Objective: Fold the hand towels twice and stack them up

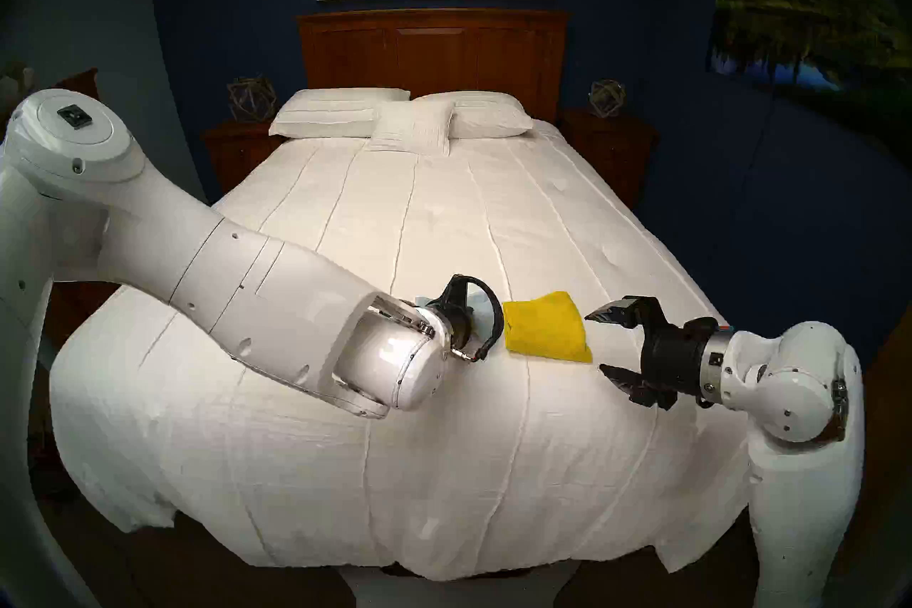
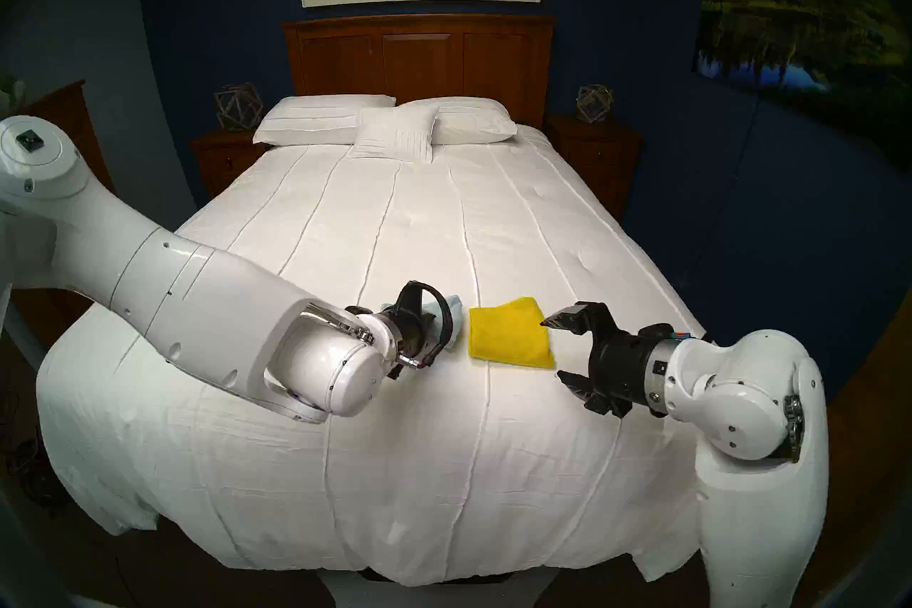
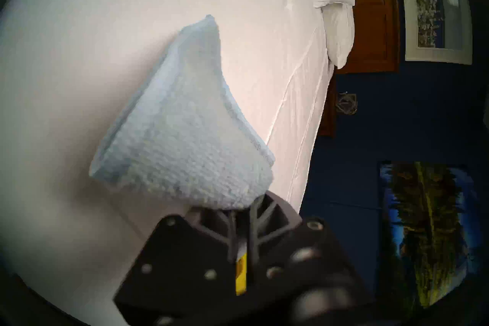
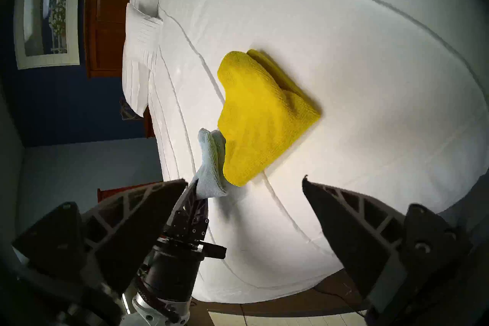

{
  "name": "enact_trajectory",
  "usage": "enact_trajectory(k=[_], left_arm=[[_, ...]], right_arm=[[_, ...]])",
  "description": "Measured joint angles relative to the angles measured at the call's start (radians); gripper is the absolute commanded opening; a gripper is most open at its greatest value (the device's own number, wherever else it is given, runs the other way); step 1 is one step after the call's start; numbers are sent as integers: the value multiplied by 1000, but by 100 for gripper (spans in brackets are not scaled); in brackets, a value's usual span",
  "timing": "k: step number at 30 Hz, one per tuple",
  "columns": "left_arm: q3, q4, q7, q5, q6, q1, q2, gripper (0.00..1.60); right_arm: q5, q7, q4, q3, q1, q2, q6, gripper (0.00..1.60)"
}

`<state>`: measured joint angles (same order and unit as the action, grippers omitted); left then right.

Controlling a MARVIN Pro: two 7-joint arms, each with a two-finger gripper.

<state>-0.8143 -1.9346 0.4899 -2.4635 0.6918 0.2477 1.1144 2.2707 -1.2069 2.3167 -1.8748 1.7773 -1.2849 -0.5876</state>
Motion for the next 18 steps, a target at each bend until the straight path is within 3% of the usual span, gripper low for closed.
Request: enact_trajectory(k=[13,18], left_arm=[[94,49,-89,-17,16,94,60,0],[114,90,-137,-35,4,109,113,0]], right_arm=[[6,-1,5,-46,-7,20,-10,160],[14,-3,5,-70,-7,27,-13,160]])
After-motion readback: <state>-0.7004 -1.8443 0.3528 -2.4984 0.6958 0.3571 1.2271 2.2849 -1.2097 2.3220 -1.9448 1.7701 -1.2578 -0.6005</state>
